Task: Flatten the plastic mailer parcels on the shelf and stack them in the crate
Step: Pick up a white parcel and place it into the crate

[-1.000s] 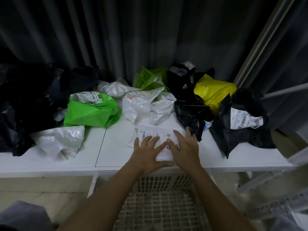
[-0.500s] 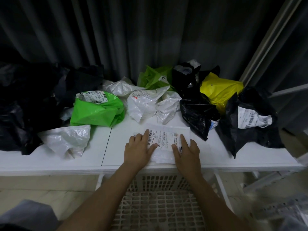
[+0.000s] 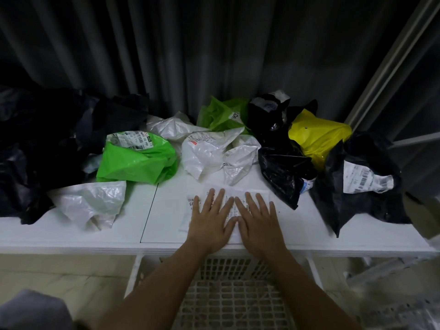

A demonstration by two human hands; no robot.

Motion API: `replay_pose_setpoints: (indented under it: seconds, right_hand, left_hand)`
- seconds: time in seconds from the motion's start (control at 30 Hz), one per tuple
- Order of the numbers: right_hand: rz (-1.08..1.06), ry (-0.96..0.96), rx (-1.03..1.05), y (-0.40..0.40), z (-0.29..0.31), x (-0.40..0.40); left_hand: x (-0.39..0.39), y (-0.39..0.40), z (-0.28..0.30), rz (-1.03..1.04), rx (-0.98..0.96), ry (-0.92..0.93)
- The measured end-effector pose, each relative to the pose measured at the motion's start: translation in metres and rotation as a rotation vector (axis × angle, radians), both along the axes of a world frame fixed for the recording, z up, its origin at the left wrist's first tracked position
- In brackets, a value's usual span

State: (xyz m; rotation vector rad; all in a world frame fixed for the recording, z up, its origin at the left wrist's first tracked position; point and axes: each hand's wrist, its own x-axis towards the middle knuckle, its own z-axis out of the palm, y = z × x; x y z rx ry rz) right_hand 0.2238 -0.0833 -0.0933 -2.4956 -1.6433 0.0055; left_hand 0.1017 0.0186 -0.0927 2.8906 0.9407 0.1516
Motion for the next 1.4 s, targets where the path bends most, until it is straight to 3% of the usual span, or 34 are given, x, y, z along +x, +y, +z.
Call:
replay_pose_setpoints:
  seconds: [0.23,0.43,0.57,0.7,0.8,0.97,1.07,1.13,1.2,1.27,1.4]
  right_hand:
    - [0.013,0.070,0.037,-0.001,-0.011,0.003]
    - [0.008,0.135,-0.036,0.002,-0.005,0.002]
    - [-0.071,0.309,-0.230,0.014,0.028,0.020]
    - [-0.094,0.350,-0.411,0.023,0.056,0.031]
    - [-0.154,0.580,-0.423,0.018,0.059,0.025]
    - [-0.280,0.769,-0.216,-0.005,0.047,-0.011]
    - [-0.355,1.017,-0.041,-0.017,0.046,-0.039]
    - [-0.390,1.204,0.082,-0.030,0.045,-0.059]
    - [-0.412,1.306,0.208,-0.041,0.043,-0.081]
    - [-0.427,1.369,0.292,-0.050,0.036,-0.102]
    - [-0.357,1.430,0.260,-0.067,0.018,-0.139]
  left_hand:
    - [0.000,0.000,-0.021,0.029,0.042,-0.139]
    - [0.001,0.001,-0.017,0.049,-0.018,-0.044]
    - [0.001,0.003,-0.009,0.034,-0.070,0.040]
    - [-0.012,0.009,0.001,-0.105,-0.130,0.107]
    - [-0.029,0.013,0.011,-0.169,-0.132,0.155]
    - [-0.054,-0.007,0.017,0.190,-0.270,0.060]
    - [-0.064,-0.032,0.027,0.443,-0.290,-0.180]
    - [-0.076,-0.043,0.034,0.625,-0.405,-0.402]
    - [-0.092,-0.053,0.048,0.763,-0.706,-0.547]
    - [-0.109,-0.065,0.061,0.758,-1.043,-0.589]
    - [-0.136,-0.077,0.063,0.633,-1.319,-0.648]
